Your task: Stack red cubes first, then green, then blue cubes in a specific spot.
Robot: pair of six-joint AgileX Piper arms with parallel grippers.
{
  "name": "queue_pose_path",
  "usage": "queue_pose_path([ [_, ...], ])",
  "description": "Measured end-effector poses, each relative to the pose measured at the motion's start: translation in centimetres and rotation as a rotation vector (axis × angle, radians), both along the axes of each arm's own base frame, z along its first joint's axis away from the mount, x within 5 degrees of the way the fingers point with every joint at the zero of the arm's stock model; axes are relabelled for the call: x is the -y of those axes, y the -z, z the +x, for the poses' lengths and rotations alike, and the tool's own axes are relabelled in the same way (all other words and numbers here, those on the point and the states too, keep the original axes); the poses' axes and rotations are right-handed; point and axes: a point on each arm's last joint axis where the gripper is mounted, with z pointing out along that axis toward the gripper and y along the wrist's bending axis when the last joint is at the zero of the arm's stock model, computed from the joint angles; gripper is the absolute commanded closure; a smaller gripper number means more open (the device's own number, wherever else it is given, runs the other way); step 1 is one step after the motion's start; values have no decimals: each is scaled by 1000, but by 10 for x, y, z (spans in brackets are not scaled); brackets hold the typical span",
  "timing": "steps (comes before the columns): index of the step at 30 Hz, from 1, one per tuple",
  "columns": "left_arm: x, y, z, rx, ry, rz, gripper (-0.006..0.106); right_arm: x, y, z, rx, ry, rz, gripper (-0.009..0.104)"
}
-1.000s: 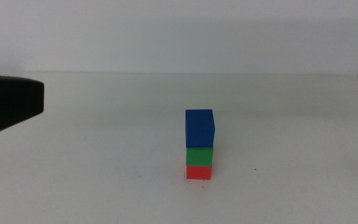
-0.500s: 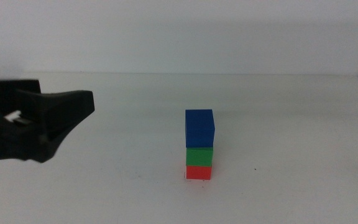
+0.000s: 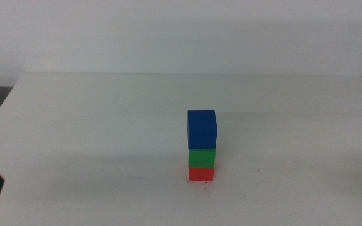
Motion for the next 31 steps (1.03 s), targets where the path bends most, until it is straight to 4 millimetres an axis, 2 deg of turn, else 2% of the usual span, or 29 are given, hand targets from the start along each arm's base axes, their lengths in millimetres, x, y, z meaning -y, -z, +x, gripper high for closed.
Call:
queue_pose_path([
  [4,-5,24,-1,-30,-88,-7,7,1,23,-11,46,10,-5,2],
  [8,-6,42,2,-71,-116,-7,7,1,35,-12,45,10,-11,2],
  [31,-7,41,2,-33,-122,9,7,1,35,-12,56,10,-17,2],
])
